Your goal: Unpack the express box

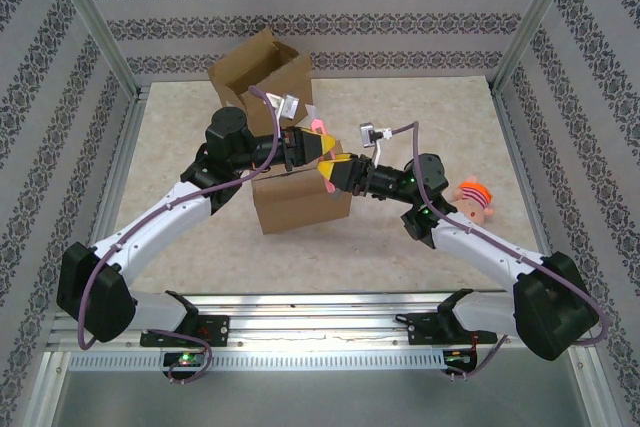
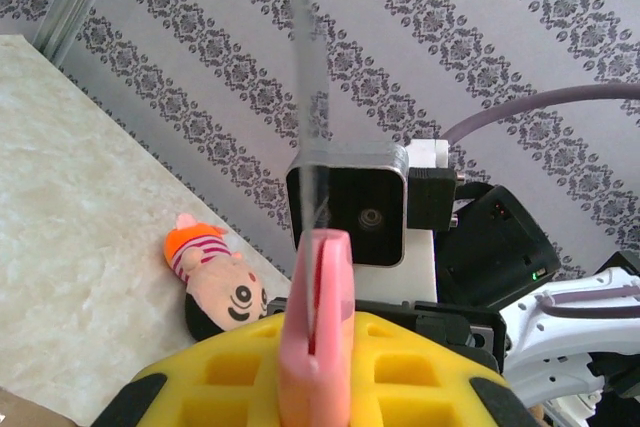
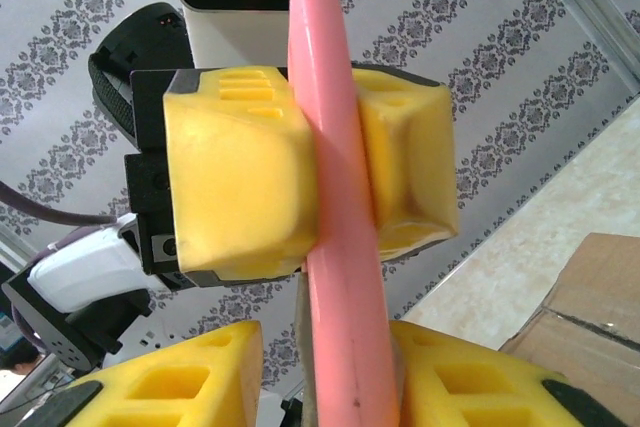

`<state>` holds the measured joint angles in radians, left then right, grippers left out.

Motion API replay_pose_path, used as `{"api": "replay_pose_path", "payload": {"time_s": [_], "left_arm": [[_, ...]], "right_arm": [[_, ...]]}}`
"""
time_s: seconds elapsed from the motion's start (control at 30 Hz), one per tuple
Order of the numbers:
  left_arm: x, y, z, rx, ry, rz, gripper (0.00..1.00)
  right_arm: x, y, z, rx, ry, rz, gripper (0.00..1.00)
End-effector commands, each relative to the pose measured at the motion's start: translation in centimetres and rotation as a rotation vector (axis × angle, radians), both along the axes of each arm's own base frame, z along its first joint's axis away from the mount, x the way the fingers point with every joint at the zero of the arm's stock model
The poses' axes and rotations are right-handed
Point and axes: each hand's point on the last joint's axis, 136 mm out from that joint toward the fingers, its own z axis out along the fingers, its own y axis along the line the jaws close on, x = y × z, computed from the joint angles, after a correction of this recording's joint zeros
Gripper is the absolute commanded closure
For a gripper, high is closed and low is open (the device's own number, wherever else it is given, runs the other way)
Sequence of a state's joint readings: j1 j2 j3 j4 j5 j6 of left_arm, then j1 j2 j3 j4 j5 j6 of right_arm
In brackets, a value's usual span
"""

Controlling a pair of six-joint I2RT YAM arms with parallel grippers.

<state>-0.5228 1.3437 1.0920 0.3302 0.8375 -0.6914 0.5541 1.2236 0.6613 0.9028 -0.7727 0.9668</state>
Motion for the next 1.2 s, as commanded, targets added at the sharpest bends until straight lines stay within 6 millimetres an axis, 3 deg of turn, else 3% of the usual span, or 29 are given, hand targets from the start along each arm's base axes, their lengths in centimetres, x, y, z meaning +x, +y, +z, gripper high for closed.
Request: {"api": "replay_pose_path", "payload": {"time_s": [0.0, 0.27, 0.57, 0.97, 1.17], "left_arm": [[-0.1, -0.3, 1.5, -0.046, -0.053, -0.006, 1.0], [0.1, -0.1, 1.8, -0.052, -0.058, 0.012, 1.0], [0.1, -0.1, 1.6, -0.055, -0.05, 0.011, 1.0], [0.1, -0.1, 1.4, -0.054, -0.048, 0.014, 1.0], [0.2, -0.1, 1.4, -0.055, -0.046, 0.014, 1.0]], "right_arm": [[-0.4, 0.2, 0.3, 0.034, -0.034, -0.002, 0.65], [-0.5, -0.1, -0.4, 0.057, -0.013, -0.022, 0.7], [-0.3, -0.4, 0.3, 0.076, -0.025, -0.048, 0.74], [0.8, -0.5, 0.5, 0.126, -0.003, -0.083, 0.7], [1.1, -0.5, 0.7, 0.155, 0.004, -0.085, 0.89]]}}
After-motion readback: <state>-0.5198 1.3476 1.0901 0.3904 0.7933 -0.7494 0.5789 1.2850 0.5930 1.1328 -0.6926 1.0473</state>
